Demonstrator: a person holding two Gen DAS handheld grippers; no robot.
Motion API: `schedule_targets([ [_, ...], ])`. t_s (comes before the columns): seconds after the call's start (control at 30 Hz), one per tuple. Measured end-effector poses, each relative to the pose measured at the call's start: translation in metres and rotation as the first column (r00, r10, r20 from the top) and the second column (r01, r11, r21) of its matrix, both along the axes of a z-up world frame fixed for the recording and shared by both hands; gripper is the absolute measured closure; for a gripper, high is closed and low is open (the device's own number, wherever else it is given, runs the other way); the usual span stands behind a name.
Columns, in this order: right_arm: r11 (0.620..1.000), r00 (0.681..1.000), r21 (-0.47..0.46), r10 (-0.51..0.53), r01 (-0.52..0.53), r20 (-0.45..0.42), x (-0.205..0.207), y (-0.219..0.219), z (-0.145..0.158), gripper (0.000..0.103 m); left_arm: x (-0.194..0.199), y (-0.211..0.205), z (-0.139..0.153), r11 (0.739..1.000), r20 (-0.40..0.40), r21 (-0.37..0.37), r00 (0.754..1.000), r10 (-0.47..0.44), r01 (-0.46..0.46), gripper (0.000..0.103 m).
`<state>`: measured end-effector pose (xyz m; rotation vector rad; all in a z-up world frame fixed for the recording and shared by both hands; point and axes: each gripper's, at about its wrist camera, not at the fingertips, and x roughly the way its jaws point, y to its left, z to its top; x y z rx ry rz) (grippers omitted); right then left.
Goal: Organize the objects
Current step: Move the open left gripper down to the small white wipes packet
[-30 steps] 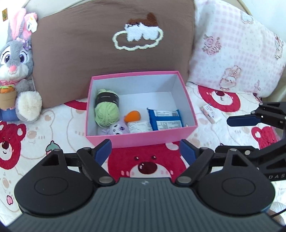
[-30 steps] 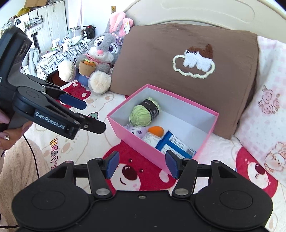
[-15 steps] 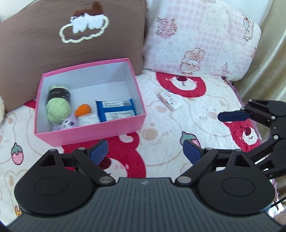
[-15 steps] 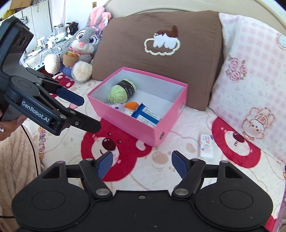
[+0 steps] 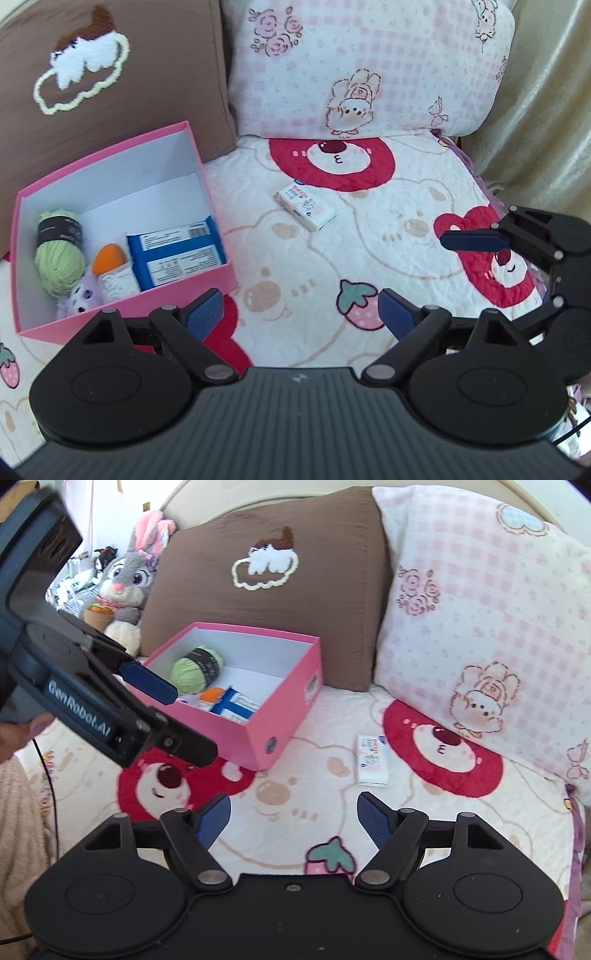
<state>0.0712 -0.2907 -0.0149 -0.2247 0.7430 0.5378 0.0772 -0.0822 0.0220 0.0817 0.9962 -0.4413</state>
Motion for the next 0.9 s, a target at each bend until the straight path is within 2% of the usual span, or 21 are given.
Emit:
schedule_targets([
  [0.2, 1.000, 0.996, -0.021, -0.020, 0.022, 0.082, 0.008, -0.009, -0.017, 0.024, 0.030, -0.023, -0.014, 1.000, -0.021, -0.017, 0.999, -0.024, 0.023, 0.012],
  [0.3, 0.999, 0.993, -0.031, -0.010, 0.013, 0.114, 0.013, -0.013, -0.026, 0.024, 0.055, -0.032, -0.025, 0.998, -0.055, -0.047, 0.998, -0.035, 0.032, 0.012],
  [0.4, 0.998, 0.991, -0.056, -0.011, 0.019, 0.135, 0.025, -0.015, -0.033, 0.024, 0.081, -0.041, -0.041, 0.999, -0.095, -0.041, 0.995, -0.024, 0.020, 0.013],
  [0.53, 0.998, 0.992, -0.061, -0.017, 0.025, 0.124, 0.043, -0.018, -0.041, 0.024, 0.107, -0.054, -0.059, 0.999, -0.099, -0.028, 0.995, -0.021, 0.019, 0.014],
  [0.73, 0.997, 0.993, -0.070, -0.004, 0.012, 0.121, 0.062, -0.014, -0.061, 0.024, 0.143, -0.081, -0.074, 0.999, -0.047, 0.001, 0.998, -0.035, 0.035, 0.017],
  [0.9, 0.998, 0.994, -0.055, -0.024, 0.030, 0.106, 0.077, -0.011, -0.079, 0.024, 0.173, -0.100, -0.100, 0.999, -0.071, 0.027, 0.997, -0.021, 0.023, 0.027],
])
